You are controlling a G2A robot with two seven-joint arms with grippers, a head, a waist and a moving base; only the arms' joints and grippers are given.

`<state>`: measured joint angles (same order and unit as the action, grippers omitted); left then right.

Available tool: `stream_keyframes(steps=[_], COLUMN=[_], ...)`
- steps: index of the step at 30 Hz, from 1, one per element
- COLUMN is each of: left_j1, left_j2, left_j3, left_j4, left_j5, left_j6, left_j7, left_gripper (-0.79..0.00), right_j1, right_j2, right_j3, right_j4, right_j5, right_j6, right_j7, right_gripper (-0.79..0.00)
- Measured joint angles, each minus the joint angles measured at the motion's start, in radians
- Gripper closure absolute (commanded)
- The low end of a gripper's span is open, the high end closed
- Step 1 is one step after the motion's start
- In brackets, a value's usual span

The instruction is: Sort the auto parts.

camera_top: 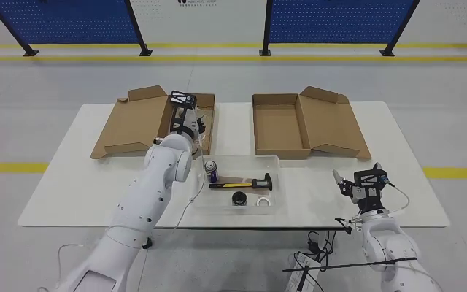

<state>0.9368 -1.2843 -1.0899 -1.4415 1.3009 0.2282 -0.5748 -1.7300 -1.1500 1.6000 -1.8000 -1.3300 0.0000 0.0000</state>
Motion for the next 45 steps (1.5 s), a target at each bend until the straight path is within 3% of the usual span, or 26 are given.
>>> stream_keyframes(steps=[11, 28, 40, 45], left_j1=[0.003, -0.142, -0.187, -0.187], left_j2=[-0.007, -0.057, -0.082, -0.086], left_j3=[-0.008, 0.033, 0.037, 0.026], left_j4=[0.043, 0.341, 0.467, 0.489], left_j5=[-0.024, -0.07, -0.105, -0.133], left_j6=[-0.007, 0.013, 0.018, -0.024], left_j7=[0.035, 0.163, 0.184, 0.189], left_gripper=[0.0, 0.0, 0.0, 0.0], right_j1=[0.0, 0.0, 0.0, 0.0], right_j2=[0.0, 0.0, 0.0, 0.0], right_j3=[0.0, 0.0, 0.0, 0.0], right_j4=[0.0, 0.0, 0.0, 0.0], right_j5=[0.0, 0.0, 0.0, 0.0], right_j6=[0.0, 0.0, 0.0, 0.0], right_j7=[0.0, 0.0, 0.0, 0.0], right_gripper=[-0.785, -0.785, -0.785, -0.785])
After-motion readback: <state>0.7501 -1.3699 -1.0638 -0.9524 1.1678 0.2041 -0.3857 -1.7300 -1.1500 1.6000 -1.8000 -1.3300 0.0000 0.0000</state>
